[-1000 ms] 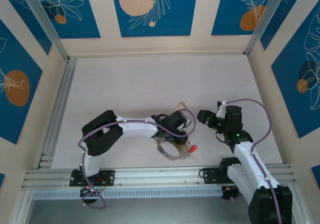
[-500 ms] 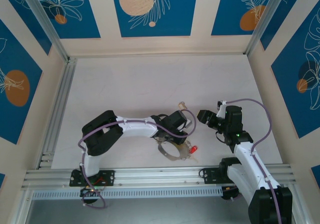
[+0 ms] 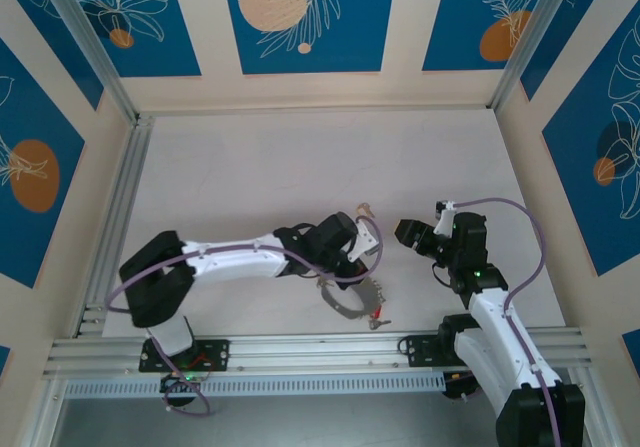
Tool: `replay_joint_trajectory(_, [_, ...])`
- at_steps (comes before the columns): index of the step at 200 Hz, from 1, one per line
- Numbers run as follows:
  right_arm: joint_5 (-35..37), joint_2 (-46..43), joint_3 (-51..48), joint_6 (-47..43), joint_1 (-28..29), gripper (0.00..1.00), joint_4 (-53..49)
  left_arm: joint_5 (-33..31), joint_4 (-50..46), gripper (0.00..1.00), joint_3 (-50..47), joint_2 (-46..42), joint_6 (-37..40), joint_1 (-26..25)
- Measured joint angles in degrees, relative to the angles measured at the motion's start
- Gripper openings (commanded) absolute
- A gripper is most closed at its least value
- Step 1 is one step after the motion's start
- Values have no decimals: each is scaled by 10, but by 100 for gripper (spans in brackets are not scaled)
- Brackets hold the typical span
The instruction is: Put the keys on the keyring
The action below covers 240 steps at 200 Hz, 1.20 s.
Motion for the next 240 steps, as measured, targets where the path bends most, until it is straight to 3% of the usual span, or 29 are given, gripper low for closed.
replay_joint_trajectory(46, [-46, -43, -15, -8, 21, 58, 22, 31, -1, 0, -71, -126, 74, 26])
replay_joint_trajectory(107, [-140, -123, -14, -57, 132, 52, 87, 58, -52, 0, -94, -271, 179, 49])
replay_joint_trajectory(183, [-169, -60, 37, -139, 324, 36, 141, 68, -150, 0, -81, -324, 246, 56])
replay_joint_trajectory(240, [-159, -20, 61, -189, 390, 27, 139, 79, -181, 0, -69, -341, 266, 60])
